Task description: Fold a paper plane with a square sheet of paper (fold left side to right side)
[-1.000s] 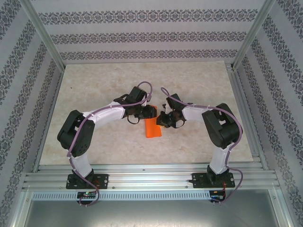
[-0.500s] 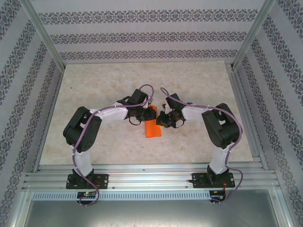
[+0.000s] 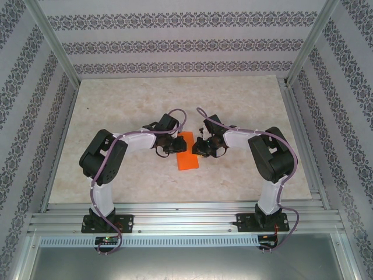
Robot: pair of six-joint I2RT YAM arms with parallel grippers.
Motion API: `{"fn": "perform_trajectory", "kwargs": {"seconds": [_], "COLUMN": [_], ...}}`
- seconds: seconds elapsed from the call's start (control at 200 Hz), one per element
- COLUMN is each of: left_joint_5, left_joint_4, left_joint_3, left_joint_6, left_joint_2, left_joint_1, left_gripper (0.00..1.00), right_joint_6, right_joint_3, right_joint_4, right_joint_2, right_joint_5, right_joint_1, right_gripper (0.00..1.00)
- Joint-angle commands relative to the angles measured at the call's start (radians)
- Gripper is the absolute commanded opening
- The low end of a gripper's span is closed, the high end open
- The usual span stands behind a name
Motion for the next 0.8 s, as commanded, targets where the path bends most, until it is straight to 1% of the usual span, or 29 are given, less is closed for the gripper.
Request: {"fn": "perform_trajectory", "kwargs": {"seconds": [0.0, 0.255, 0.365, 0.56, 0.794], "left_joint_5": [-0.009, -0.011, 0.008, 0.025, 0.025], "left_joint_4": [-0.019, -0.009, 0.016, 0.056, 0.076], "left_joint_3": [-0.021, -0.047, -0.063, -0.109, -0.147], "left_joint_6": [0.049, 0.068, 0.067, 0.059, 0.057], "left_joint_2": [0.017, 0.028, 0.041, 0.058, 0.059], "left_joint_1": [0.021, 0.038, 0.038, 0.035, 0.026], "left_gripper": [0.16, 0.16, 0.16, 0.17, 0.17], "right_joint_6": [-0.023, -0.026, -0.028, -0.014, -0.019], "right_joint_3": [-0.015, -0.017, -0.016, -0.006, 0.037], "right_joint_4": [-0.059, -0.062, -0.052, 0.026, -0.019], "right_joint_2": [0.062, 0.068, 0.061, -0.018, -0.108], "right_joint_5": [0.099, 0.106, 0.097, 0.03, 0.017], "right_joint_1": [0.01, 0.01, 0.009, 0.009, 0.014], "right_gripper": [0.14, 0.14, 0.13, 0.14, 0.16]}}
